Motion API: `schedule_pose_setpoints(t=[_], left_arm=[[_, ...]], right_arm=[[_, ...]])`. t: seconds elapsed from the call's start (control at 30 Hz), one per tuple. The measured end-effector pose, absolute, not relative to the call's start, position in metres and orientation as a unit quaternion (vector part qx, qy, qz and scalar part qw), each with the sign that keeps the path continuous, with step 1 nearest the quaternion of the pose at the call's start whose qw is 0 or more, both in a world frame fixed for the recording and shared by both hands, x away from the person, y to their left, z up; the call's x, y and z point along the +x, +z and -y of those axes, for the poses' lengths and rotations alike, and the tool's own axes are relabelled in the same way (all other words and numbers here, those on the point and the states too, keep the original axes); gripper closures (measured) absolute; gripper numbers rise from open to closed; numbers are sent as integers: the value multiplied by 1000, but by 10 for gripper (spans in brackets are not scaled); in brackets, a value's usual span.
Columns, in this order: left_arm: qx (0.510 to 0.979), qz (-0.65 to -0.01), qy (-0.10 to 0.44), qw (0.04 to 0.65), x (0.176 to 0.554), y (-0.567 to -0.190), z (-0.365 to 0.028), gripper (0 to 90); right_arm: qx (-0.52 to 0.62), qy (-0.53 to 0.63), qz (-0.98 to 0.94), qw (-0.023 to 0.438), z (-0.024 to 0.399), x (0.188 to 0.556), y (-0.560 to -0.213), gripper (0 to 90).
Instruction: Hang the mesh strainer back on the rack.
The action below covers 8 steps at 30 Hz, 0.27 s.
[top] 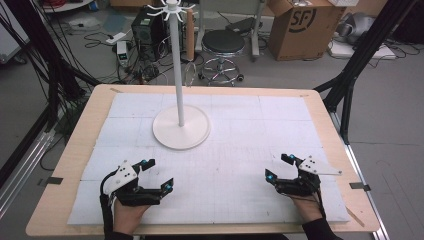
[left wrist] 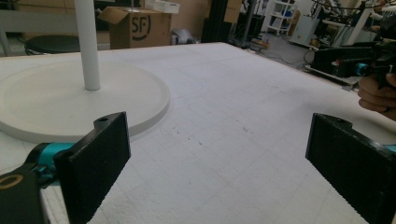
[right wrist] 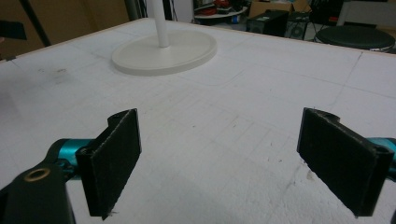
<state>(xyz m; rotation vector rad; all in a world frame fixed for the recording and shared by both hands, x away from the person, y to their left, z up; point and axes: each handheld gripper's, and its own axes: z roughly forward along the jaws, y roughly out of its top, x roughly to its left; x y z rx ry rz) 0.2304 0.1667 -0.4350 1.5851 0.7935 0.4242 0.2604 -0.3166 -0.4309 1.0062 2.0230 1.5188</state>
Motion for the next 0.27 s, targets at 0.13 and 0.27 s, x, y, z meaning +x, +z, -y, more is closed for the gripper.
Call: schedule_pose_setpoints(t=[0.13, 0.27], left_arm=[[687, -345, 183, 612, 231, -435, -167, 71], [689, -345, 184, 611, 231, -435, -167, 71]], right_arm=[[366, 549, -723, 206, 317, 260, -431, 129], [363, 549, -724, 207, 317, 260, -432, 128]])
